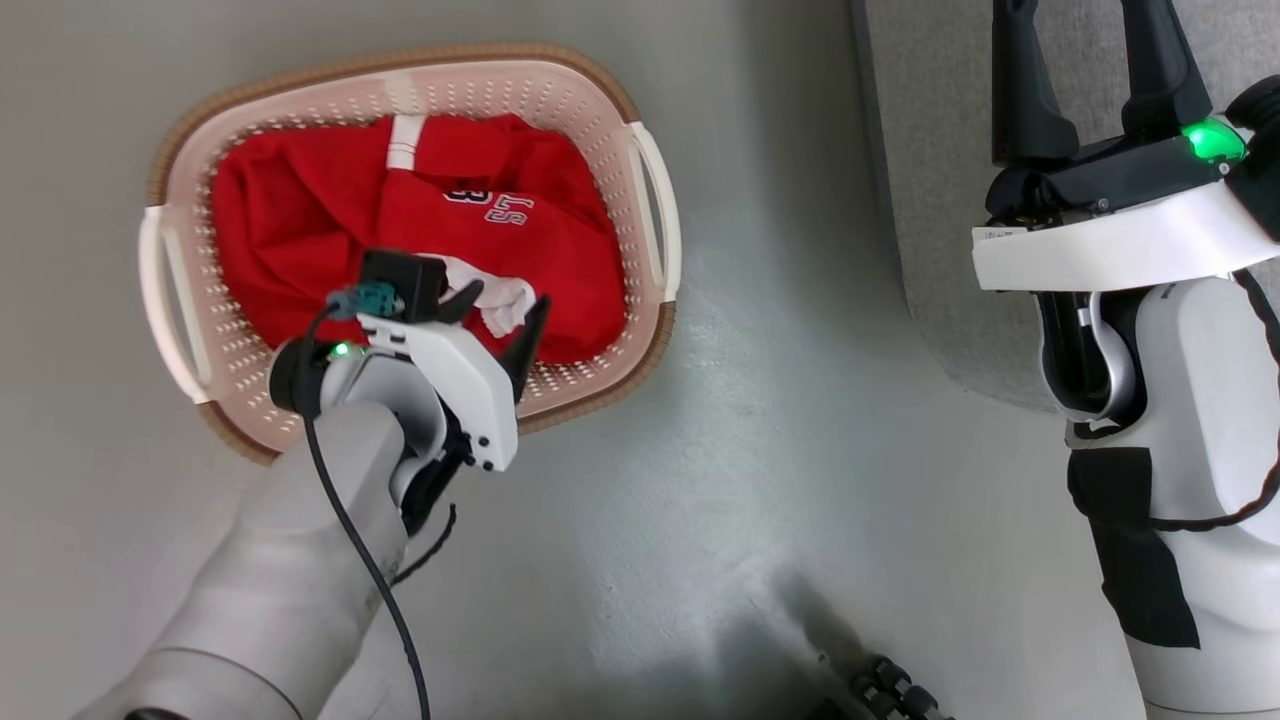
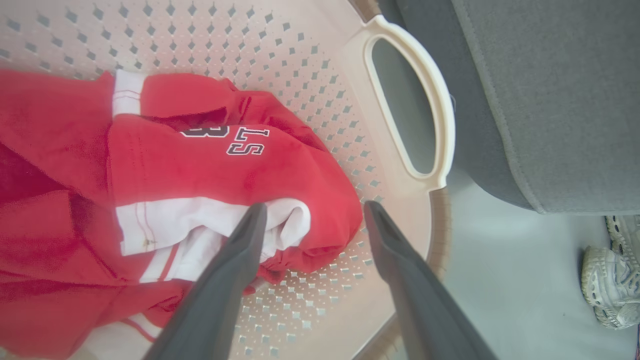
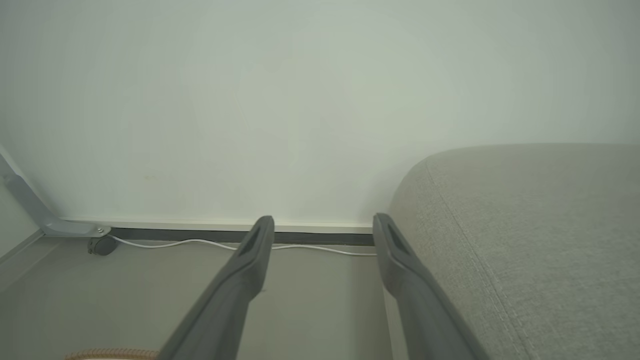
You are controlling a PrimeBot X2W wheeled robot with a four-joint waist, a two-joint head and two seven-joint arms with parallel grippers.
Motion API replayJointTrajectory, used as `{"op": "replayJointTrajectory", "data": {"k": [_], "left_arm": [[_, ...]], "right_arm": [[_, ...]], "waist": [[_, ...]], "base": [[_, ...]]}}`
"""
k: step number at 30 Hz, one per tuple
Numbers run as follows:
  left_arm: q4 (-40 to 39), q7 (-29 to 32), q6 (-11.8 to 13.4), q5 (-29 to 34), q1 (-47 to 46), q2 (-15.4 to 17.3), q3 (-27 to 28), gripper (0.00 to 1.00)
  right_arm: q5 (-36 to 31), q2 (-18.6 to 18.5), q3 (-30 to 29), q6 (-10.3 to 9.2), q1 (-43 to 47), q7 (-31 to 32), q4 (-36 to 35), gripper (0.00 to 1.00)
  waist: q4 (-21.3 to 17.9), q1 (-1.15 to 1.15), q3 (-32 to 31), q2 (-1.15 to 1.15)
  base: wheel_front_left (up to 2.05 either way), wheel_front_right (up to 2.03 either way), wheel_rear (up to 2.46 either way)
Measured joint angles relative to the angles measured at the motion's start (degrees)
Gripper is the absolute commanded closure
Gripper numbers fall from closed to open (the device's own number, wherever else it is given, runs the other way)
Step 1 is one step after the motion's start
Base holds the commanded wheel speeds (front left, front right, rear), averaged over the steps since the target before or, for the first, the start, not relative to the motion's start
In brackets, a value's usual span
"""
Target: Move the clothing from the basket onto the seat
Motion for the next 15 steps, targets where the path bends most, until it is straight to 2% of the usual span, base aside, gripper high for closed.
{"op": "replayJointTrajectory", "data": {"k": [15], "left_arm": [[5.0, 4.2, -0.2, -4.2, -7.5, 2.9, -8.7, 0.0]], "right_arm": [[4.5, 0.2, 2.5, 0.0, -1.5, 0.0, -1.7, 0.0]], "waist": [[-4.7, 0.0, 5.3, 0.0]], "base": [[0.0, 0.0, 0.0]]}}
